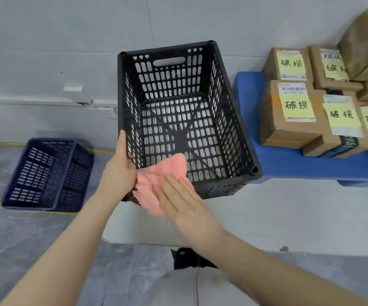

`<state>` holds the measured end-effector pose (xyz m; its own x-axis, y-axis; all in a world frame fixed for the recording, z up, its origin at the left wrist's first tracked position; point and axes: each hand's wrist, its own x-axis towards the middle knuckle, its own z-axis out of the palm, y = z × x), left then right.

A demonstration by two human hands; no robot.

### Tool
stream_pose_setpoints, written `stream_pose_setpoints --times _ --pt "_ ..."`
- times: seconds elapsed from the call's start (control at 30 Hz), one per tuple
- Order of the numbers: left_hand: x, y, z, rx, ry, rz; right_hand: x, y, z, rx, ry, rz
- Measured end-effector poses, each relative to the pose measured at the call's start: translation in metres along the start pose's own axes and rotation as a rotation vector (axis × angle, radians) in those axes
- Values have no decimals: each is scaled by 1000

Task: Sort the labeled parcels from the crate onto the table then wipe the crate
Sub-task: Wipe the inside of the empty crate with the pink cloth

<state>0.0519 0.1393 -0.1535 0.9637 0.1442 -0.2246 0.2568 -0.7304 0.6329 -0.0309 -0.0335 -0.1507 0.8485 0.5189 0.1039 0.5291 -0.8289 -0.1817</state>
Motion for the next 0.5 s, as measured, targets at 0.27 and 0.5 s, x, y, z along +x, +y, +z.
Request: stream_pose_setpoints --times 0.27,0.5 --pt "0 1 1 0 18 -12 -69 85 -25 -11 122 253" --pt "0 3 -1 32 24 -27 14 -52 17 65 178 45"
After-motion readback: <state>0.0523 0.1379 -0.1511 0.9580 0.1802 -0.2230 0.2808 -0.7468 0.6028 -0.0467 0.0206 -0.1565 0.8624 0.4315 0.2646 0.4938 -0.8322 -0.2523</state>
